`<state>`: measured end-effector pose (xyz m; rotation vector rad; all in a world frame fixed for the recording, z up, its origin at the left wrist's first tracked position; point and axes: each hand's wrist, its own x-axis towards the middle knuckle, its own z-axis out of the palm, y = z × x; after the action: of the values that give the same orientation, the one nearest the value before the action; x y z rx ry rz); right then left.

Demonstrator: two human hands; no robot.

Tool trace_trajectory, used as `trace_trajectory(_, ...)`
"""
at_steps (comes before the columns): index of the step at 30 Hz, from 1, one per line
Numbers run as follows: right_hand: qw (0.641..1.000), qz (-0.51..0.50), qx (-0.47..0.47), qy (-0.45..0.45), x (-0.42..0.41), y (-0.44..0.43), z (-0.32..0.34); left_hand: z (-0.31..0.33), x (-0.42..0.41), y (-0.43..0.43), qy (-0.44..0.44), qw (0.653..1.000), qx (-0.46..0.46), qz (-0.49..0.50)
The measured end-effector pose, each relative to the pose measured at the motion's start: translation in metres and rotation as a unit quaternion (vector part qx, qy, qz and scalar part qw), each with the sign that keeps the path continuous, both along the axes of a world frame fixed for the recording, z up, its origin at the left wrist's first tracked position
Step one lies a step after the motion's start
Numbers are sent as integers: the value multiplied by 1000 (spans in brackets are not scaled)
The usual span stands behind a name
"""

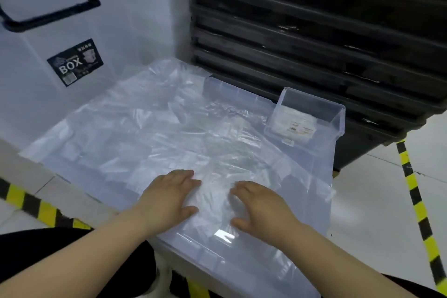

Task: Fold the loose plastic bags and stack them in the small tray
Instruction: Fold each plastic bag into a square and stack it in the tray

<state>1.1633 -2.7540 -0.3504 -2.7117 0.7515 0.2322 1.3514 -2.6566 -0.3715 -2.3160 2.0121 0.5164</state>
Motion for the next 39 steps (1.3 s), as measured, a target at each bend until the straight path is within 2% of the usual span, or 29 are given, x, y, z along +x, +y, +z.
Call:
trace_trajectory(5, 995, -5, -70, -66, 7, -8, -12, -9, 4, -11, -26, 986, -158, -37)
trace_trajectory(7, 990, -5, -68, -121, 7, -8, -18, -15, 6, -12, -19, 985, -167, -41)
trace_trajectory(12, 983, 1, -100, -157, 6, -12, -21, -21, 10, -14, -13, 982, -187, -34)
trace_trajectory(15, 972, -18, -99, -214, 6, -17, -11, -18, 6, -11, 18, 973, -230, -23)
trace_trajectory(18, 964, -50, -77, -250, 9, -12, 1, -8, -8, -10, 61, 971, -232, -27)
trace_trajectory(22, 967, -59, -34, -244, 16, 6, 2, -4, -18, -8, 112, 970, -215, -31)
trace_trajectory(25, 971, -84, 94, -202, 18, 13, 4, -5, -15, -7, 188, 958, -216, -21)
trace_trajectory(28, 959, -78, 150, -226, 14, 8, 7, -9, -13, -7, 176, 957, -228, -35)
trace_trajectory(29, 963, -78, 130, -224, 12, 2, 6, -13, -11, -7, 157, 959, -233, -46)
trace_trajectory(31, 977, -20, 26, -211, 8, -14, 6, -18, -5, -7, 151, 959, -227, -71)
trace_trajectory(33, 993, 46, -38, -101, 2, -29, 3, -15, -1, -9, 209, 958, -187, -58)
trace_trajectory(35, 998, 57, -21, 2, -6, -43, -5, -12, 1, -9, 271, 953, -131, -32)
trace_trajectory(36, 999, 48, -9, 23, -8, -46, -6, -12, 2, -9, 292, 950, -111, -22)
trace_trajectory(39, 993, 75, -83, -32, -1, -41, -10, -8, 7, -9, 336, 940, -56, 9)
